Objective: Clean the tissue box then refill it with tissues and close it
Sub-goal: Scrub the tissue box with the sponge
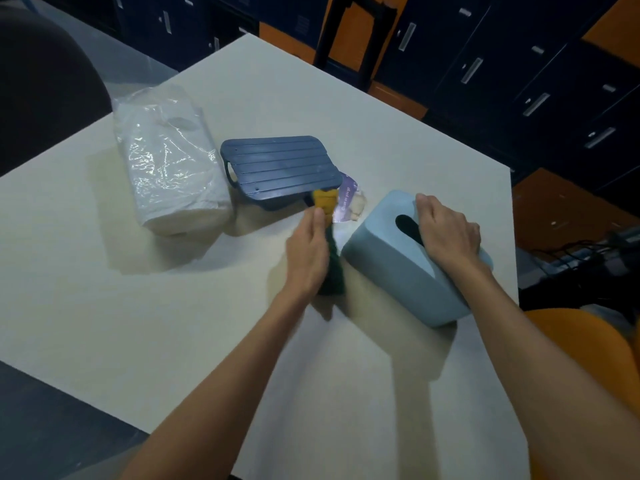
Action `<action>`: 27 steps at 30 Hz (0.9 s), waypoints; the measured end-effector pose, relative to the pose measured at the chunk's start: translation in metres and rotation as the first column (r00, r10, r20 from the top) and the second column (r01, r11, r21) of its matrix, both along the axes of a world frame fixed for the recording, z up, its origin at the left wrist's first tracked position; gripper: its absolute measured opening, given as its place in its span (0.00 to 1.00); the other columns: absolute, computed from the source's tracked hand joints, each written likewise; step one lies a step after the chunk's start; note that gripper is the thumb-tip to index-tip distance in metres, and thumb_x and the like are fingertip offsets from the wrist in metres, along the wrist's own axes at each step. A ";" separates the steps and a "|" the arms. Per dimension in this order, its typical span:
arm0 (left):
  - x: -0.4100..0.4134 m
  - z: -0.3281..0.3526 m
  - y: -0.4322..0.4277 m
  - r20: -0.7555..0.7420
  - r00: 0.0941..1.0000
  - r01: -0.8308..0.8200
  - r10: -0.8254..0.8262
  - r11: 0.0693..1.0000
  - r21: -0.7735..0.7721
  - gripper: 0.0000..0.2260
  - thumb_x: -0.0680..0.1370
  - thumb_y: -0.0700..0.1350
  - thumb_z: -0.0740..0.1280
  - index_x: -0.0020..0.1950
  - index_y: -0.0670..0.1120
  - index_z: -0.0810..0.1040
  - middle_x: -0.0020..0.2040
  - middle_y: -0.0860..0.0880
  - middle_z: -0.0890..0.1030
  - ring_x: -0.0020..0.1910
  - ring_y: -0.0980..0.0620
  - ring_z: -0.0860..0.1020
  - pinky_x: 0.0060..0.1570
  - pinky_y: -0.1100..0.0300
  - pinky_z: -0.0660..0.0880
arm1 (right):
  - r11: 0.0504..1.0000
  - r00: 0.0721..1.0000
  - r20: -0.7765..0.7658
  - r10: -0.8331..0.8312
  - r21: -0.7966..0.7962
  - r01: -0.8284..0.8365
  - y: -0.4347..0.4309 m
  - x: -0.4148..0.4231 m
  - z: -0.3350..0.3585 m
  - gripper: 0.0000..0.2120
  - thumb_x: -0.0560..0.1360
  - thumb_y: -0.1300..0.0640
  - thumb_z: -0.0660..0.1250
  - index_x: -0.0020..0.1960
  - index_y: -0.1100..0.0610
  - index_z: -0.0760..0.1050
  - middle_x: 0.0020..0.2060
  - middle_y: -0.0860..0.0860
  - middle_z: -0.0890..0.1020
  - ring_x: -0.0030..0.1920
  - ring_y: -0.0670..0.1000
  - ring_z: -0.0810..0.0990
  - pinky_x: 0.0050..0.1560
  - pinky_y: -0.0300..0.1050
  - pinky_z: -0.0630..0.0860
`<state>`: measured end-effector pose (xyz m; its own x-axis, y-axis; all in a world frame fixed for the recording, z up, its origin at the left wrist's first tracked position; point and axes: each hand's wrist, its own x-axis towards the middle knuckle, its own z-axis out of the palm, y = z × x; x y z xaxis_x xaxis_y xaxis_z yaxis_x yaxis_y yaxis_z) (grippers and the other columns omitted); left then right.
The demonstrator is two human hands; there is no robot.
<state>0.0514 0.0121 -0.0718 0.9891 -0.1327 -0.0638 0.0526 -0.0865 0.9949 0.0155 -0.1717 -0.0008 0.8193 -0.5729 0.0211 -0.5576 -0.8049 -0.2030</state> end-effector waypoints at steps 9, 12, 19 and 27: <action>0.026 0.013 -0.024 -0.056 0.907 0.419 -0.418 0.882 0.214 0.19 0.84 0.55 0.50 0.53 0.46 0.77 0.55 0.47 0.80 0.56 0.44 0.75 0.53 0.56 0.67 | 0.999 1.000 -0.001 -0.006 -0.038 0.006 -0.002 0.001 -0.001 0.24 0.82 0.44 0.41 0.60 0.52 0.72 0.52 0.57 0.80 0.54 0.60 0.75 0.59 0.55 0.62; -0.015 0.005 -0.014 -0.016 0.961 0.272 -0.275 0.942 0.195 0.16 0.84 0.53 0.50 0.50 0.46 0.73 0.46 0.45 0.80 0.48 0.42 0.74 0.46 0.55 0.65 | 0.999 1.000 0.002 0.007 -0.044 -0.007 -0.002 -0.002 -0.001 0.23 0.82 0.44 0.41 0.58 0.52 0.72 0.51 0.57 0.80 0.53 0.59 0.75 0.58 0.55 0.62; -0.022 0.014 -0.024 -0.042 0.989 0.147 -0.143 0.983 0.111 0.14 0.84 0.49 0.52 0.45 0.47 0.71 0.40 0.50 0.75 0.42 0.43 0.71 0.41 0.57 0.59 | 1.000 1.000 0.003 -0.009 -0.017 0.009 0.003 -0.004 0.003 0.23 0.82 0.45 0.42 0.62 0.52 0.71 0.55 0.57 0.79 0.56 0.60 0.74 0.59 0.54 0.63; -0.048 -0.001 -0.049 0.027 0.992 -0.122 0.122 0.992 -0.016 0.13 0.84 0.46 0.52 0.54 0.44 0.75 0.44 0.50 0.77 0.41 0.49 0.71 0.43 0.57 0.64 | 1.000 1.000 -0.002 -0.016 -0.021 0.016 0.005 -0.004 0.003 0.23 0.82 0.45 0.41 0.64 0.52 0.70 0.57 0.57 0.79 0.57 0.60 0.75 0.59 0.55 0.64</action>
<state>0.0032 -0.0368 -0.0724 0.9993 -0.0116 -0.0346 0.0338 -0.0666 0.9972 0.0120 -0.1670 0.0023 0.8103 -0.5852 0.0321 -0.5706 -0.8002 -0.1849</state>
